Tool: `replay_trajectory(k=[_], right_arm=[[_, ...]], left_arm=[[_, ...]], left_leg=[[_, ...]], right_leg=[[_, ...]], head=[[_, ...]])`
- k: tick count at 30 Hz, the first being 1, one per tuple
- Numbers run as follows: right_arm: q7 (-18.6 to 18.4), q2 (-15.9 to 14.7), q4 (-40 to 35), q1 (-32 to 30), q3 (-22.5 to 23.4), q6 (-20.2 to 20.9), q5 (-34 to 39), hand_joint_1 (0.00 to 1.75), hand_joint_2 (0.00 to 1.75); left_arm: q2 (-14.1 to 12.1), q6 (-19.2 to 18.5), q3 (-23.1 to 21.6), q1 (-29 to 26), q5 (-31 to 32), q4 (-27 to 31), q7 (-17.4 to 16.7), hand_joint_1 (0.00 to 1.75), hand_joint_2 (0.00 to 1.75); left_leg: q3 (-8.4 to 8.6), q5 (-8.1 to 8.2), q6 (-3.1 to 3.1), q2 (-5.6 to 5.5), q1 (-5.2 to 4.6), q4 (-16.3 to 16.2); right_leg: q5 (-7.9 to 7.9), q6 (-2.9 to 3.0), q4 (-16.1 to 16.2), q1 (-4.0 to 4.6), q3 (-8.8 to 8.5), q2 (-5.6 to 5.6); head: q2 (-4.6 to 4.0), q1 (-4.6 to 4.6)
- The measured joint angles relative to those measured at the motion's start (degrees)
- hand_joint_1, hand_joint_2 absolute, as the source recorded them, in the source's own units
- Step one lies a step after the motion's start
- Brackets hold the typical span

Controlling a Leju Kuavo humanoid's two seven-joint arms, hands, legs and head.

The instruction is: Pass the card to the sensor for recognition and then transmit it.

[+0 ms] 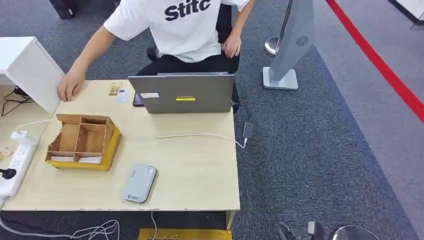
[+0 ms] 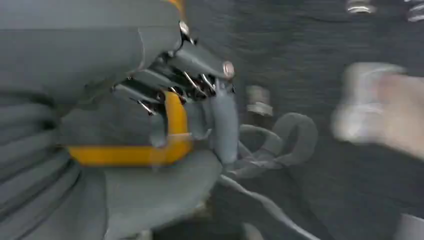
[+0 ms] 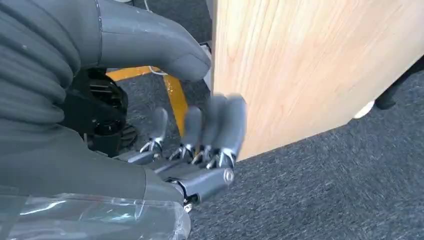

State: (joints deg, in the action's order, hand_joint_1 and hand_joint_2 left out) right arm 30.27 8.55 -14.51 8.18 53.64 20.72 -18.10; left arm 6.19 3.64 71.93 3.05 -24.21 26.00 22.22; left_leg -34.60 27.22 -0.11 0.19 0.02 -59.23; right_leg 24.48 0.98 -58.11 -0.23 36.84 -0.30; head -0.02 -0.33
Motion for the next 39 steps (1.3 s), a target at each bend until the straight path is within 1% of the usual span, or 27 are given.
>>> replay_trajectory(k=[1,2,3,4,5,6,7,8,9,11,17,22,30,31,32,39], right_arm=[[0.13,0.04,0.02,-0.01,0.0,-0.06,0.09,1.75,1.75],[0.24,0.07,0.02,-0.02,0.0,-0.15,0.15,0.14,1.75],[0.31,0.07,0.02,-0.04,0.0,-0.17,0.15,0.0,1.75],[0.24,0.13,0.02,-0.09,0.0,-0.31,0.15,0.0,1.75],[-0.13,0.17,0.04,-0.15,0.0,-0.57,0.07,0.0,1.75],[-0.22,0.22,0.04,-0.26,0.0,-0.72,-0.22,0.0,1.75],[-0.5,0.22,0.04,-0.44,-0.33,-0.87,-0.57,0.0,1.75],[-1.02,0.22,-0.02,-0.74,-1.45,-1.28,-0.61,0.0,1.75],[-1.69,0.2,-0.15,-1.13,-2.65,-1.77,-0.44,0.0,1.75],[-3.12,0.04,-0.52,-2.11,-5.09,-2.82,0.43,0.0,1.75],[-7.89,-0.9,-1.64,-4.52,-12.69,-6.03,3.45,0.0,1.75],[-11.81,-2.01,-2.67,-6.67,-19.26,-8.66,6.01,0.0,1.75],[-18.33,-3.89,-4.39,-10.1,-30.52,-13.02,10.23,0.0,1.75],[-19.13,-4.02,-4.59,-10.53,-31.94,-13.47,10.76,0.0,0.0],[-19.89,-4.33,-4.81,-10.96,-33.27,-14.03,11.24,0.0,0.0],[-25.63,-5.92,-6.27,-13.83,-43.09,-17.83,15.01,0.0,0.0]], left_arm=[[0.0,3.12,-0.15,0.24,2.49,-2.04,-2.99,1.75,1.75],[0.02,5.79,-0.72,0.37,4.77,-3.52,-5.84,0.1,1.75],[0.04,7.47,-1.36,0.45,6.49,-4.57,-7.76,0.0,1.75],[0.15,8.8,-2.45,0.46,9.82,-5.9,-10.87,0.0,1.75],[0.13,9.68,-4.86,0.36,15.38,-7.38,-16.86,0.0,1.75],[0.13,9.98,-6.94,0.27,20.24,-8.17,-21.81,0.0,1.75],[-0.11,9.91,-10.71,0.13,27.85,-9.0,-28.98,0.0,1.75],[-0.35,9.61,-15.54,-0.2,33.8,-9.63,-34.74,0.0,1.75],[-0.5,9.37,-19.4,-0.54,36.64,-10.05,-37.29,0.0,1.75],[-0.92,8.69,-25.61,-1.28,36.8,-10.5,-36.84,0.0,1.75],[-2.23,6.57,-37.65,-3.04,34.82,-10.55,-34.33,0.0,1.75],[-2.99,4.84,-44.56,-4.41,32.89,-10.55,-32.25,0.0,1.75],[-4.26,1.94,-53.65,-6.59,29.85,-9.83,-28.63,0.0,1.75],[-4.33,1.52,-54.76,-6.89,29.46,-9.56,-28.19,0.0,1.75],[-4.46,1.21,-55.81,-7.14,29.13,-9.28,-27.81,0.0,0.0],[-5.16,-1.43,-63.01,-9.13,26.4,-6.95,-24.65,0.0,0.0]], left_leg=[[0.0,0.01,0.01,0.0,-0.01,0.0],[0.0,0.01,0.01,0.01,-0.01,0.0],[0.01,0.01,0.02,0.01,0.0,-0.01],[0.02,0.01,0.02,0.01,0.0,-0.01],[0.01,0.01,0.01,0.01,0.0,-0.01],[0.02,0.01,0.01,0.0,0.0,-0.01],[0.02,0.01,0.01,0.0,0.01,-0.01],[0.02,0.01,0.01,0.02,0.03,0.0],[0.02,0.02,0.01,0.04,0.05,0.0],[0.02,0.02,0.01,0.03,0.05,0.0],[0.02,0.01,0.0,0.02,0.06,0.02],[0.01,0.02,0.01,0.02,0.05,0.02],[0.01,0.04,0.03,0.01,0.05,0.01],[0.01,0.04,0.03,0.01,0.05,0.01],[0.01,0.04,0.02,0.01,0.05,0.01],[0.01,0.06,0.01,0.01,0.06,0.02]], right_leg=[[-0.01,-0.01,0.0,-0.01,-0.01,-0.03],[-0.01,-0.01,0.0,-0.01,-0.01,-0.02],[-0.01,-0.01,0.01,0.0,0.0,-0.02],[-0.01,-0.02,0.01,0.0,0.0,-0.01],[-0.01,-0.02,0.01,0.0,0.0,-0.02],[-0.01,-0.02,0.01,0.0,0.0,-0.02],[-0.01,-0.01,0.0,0.0,0.0,-0.03],[-0.01,-0.01,0.0,0.02,0.0,-0.01],[-0.01,0.0,0.0,0.04,0.0,0.02],[0.01,0.02,-0.01,0.04,0.01,0.02],[0.03,0.02,-0.01,0.05,0.01,0.01],[0.03,0.01,-0.01,0.05,0.0,0.0],[0.08,-0.06,-0.01,0.04,0.0,0.0],[0.08,-0.07,-0.01,0.04,0.0,0.0],[0.08,-0.07,-0.01,0.04,0.0,0.0],[0.11,-0.11,-0.01,0.04,-0.01,0.0]], head=[[0.0,-0.02],[0.0,-0.02],[0.0,-0.02],[0.0,0.0],[0.0,-0.02],[0.0,0.0],[0.0,-0.02],[0.0,-0.02],[0.0,-0.02],[0.0,0.0],[0.0,-0.02],[0.0,-0.02],[0.0,-0.02],[0.0,-0.02],[0.0,-0.02],[0.0,0.0]])
